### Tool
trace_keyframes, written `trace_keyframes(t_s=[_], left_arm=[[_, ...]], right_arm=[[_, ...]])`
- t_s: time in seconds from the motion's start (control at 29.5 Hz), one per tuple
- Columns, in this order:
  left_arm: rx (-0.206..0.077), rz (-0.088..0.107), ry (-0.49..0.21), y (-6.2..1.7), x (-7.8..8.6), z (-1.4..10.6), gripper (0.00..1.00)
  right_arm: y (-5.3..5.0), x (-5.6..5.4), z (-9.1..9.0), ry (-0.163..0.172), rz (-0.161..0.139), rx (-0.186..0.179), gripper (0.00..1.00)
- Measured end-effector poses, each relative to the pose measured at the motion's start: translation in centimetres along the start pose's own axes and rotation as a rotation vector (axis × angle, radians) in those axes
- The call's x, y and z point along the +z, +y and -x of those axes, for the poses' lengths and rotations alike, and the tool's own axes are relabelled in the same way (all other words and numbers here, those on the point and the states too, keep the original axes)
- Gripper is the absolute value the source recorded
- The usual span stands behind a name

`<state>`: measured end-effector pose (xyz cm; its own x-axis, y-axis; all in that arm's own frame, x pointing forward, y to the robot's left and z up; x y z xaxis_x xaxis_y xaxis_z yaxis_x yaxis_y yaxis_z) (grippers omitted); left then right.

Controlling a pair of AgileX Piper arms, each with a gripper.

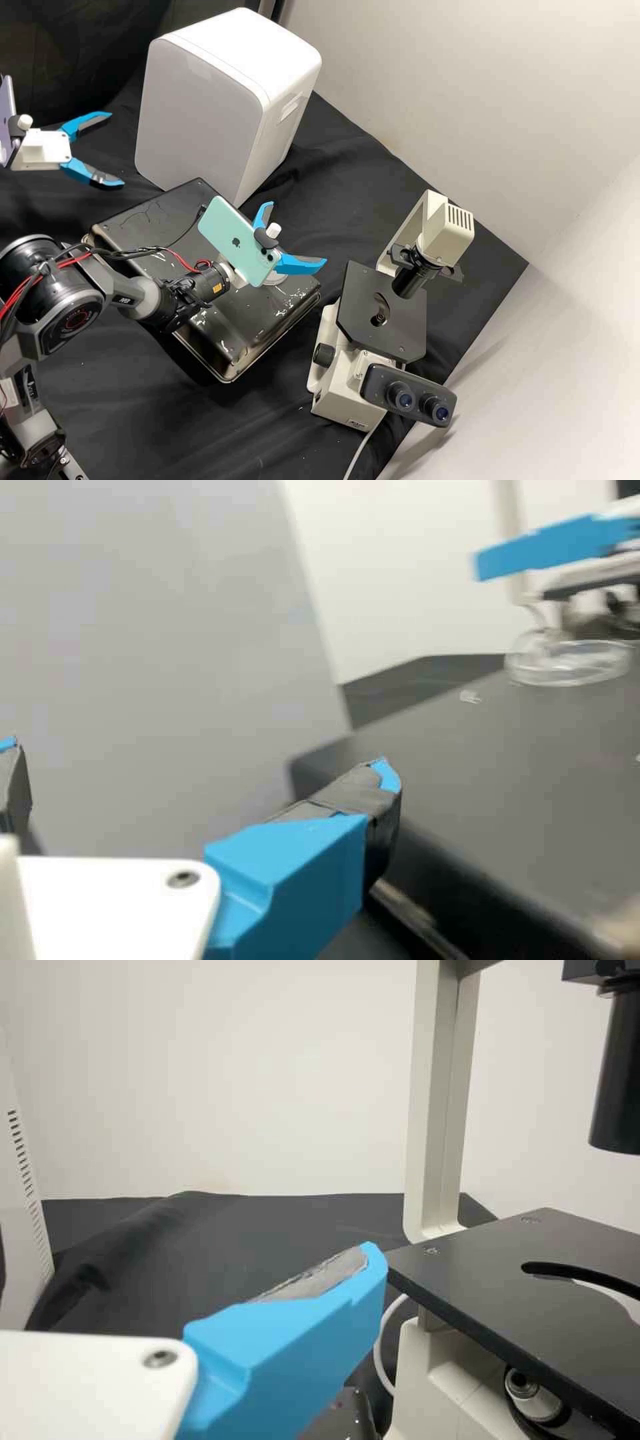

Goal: Place the petri dish on the microscope

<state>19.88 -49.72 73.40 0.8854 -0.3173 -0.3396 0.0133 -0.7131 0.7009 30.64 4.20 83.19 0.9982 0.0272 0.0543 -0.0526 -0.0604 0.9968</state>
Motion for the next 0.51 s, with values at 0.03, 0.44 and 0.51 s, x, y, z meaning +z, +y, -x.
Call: trace_keyframes(t_s=[0.03, 0.44, 0.51], left_arm=[[-0.005, -0.002, -0.013, -0.11, 0.3, 0.2, 1.00], [-0.034, -0.036, -0.126, -0.78, 2.4, 1.9, 1.00], [-0.034, -0.038, -0.132, -0.78, 2.5, 1.9, 1.00]], right_arm=[[0.0, 0.0, 0.0, 0.000, 0.000, 0.000, 1.00], [0.0, 0.0, 0.0, 0.000, 0.000, 0.000, 1.00], [0.0, 0.0, 0.0, 0.000, 0.000, 0.000, 1.00]])
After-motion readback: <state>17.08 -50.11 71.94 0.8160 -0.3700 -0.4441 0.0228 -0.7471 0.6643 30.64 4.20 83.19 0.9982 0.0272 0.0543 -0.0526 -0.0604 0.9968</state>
